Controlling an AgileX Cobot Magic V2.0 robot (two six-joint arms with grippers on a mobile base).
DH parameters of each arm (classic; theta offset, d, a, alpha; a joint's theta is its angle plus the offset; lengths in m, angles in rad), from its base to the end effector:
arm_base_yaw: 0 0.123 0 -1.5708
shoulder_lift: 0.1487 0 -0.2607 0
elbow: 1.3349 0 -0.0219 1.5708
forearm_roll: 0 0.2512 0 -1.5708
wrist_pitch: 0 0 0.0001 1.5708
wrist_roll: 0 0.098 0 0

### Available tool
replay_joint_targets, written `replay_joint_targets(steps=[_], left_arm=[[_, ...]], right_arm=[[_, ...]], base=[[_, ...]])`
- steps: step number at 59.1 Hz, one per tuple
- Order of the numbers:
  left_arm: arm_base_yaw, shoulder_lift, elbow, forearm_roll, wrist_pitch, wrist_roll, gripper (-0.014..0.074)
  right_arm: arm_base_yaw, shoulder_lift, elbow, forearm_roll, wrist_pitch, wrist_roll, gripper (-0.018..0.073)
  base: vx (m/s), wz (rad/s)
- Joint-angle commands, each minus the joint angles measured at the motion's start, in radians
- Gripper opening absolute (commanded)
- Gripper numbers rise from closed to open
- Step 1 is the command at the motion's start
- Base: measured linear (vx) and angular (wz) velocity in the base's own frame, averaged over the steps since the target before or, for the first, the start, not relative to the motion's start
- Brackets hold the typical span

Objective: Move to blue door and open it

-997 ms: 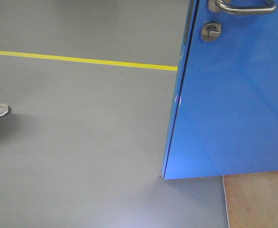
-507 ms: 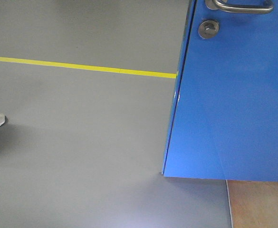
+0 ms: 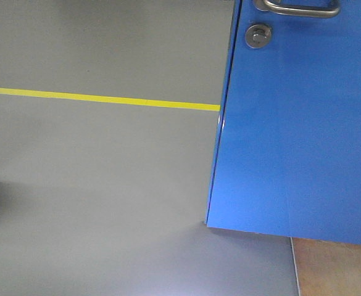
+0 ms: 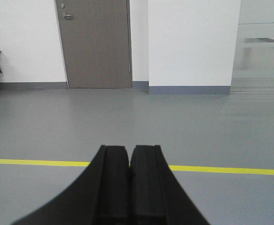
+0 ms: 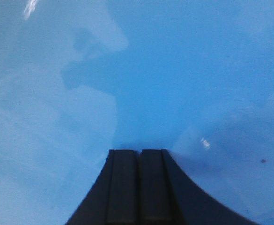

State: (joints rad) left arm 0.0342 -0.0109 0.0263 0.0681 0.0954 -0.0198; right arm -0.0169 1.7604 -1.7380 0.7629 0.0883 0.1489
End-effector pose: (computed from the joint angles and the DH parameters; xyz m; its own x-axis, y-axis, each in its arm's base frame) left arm 0.0886 0.0037 0.1963 -0.0253 0.0471 -0.9986 -0.0395 0.9981 0.0481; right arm 0.4336 -0.0013 0.4071 -0.0342 0.7886 -0.6139 -0.0277 0.6133 0.7894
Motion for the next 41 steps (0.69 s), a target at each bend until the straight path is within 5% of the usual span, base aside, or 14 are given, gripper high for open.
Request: replay_joint_targets(steps=[1, 41], left_arm=[[-0.004, -0.014, -0.027, -0.002, -0.083, -0.007, 0.0073], [-0.004, -0.014, -0.027, -0.002, -0.083, -0.007, 0.0073]], right_arm=[[-0.006, -0.04, -0.033, -0.002, -0.076, -0.012, -0.0001], [-0.006, -0.04, -0.033, -0.002, -0.076, -0.012, -0.0001]], base=[[0.19, -0.1], [0.17, -0.11]])
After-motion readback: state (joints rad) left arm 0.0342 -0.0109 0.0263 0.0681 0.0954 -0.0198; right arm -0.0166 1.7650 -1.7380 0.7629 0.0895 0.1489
